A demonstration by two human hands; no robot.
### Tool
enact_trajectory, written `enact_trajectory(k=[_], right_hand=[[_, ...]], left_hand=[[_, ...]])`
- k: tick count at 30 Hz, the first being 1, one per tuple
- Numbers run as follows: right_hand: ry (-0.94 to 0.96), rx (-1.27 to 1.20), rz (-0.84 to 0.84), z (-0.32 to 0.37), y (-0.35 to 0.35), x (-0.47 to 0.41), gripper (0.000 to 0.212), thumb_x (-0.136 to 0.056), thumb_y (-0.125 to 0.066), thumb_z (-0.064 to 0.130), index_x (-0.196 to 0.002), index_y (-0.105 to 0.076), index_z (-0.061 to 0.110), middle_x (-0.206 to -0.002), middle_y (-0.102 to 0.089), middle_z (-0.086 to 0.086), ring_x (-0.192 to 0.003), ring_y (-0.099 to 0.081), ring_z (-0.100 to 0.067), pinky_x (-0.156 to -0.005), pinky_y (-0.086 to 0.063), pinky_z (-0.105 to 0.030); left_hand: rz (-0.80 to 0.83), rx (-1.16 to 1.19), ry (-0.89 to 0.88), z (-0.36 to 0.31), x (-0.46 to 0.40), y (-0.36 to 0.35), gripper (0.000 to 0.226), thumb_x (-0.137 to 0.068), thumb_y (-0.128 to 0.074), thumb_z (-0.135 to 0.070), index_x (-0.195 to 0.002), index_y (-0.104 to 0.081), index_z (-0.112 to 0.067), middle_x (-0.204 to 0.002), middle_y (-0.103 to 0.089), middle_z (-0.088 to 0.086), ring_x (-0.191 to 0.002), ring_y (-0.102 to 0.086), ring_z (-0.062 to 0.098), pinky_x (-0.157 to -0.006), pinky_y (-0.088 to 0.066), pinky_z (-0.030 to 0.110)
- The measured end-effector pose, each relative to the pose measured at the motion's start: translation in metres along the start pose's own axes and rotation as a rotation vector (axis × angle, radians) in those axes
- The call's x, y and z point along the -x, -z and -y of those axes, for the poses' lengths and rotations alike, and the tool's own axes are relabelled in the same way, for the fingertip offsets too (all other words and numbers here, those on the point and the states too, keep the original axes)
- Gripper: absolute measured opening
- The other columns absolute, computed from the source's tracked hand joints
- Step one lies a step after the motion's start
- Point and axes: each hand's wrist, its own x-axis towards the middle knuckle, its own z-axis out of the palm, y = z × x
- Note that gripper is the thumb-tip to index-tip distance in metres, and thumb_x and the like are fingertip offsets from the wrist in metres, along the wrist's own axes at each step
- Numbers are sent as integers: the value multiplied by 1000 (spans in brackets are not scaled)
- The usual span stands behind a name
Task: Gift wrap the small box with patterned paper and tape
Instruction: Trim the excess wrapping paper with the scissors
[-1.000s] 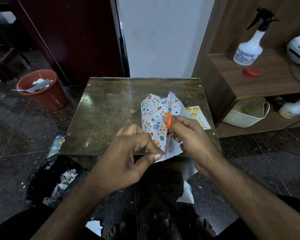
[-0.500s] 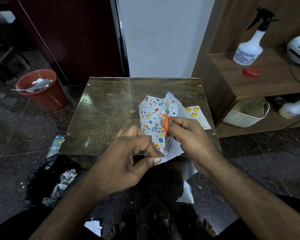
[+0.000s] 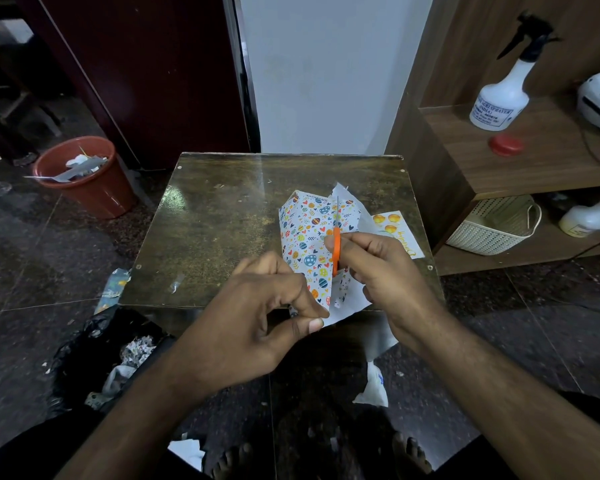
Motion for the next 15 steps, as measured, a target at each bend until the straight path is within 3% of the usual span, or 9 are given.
enact_trajectory(k=[10,15], right_hand=[[9,21,3,-2,1,-3,20,-100,-65,22,-90,-78,10,-65,-69,13,-55,-60,5,-48,-38,-5],[11,7,3,0,2,-2,29,-100,-65,21,-89,-74,-4,-59,-64,12,-48,-54,5,-46,-38,-6]], left_hand=[[15,8,10,-1,1,1,9,-83,-80,-33,-81,-72,-31,-89,-69,-12,-96,-62,11,-96,-35,26],[26,2,14,0,1,0,9,-83,-80,-32,-81,-72,-31,-88,-68,-10,-96,-61,14,-97,-37,32]])
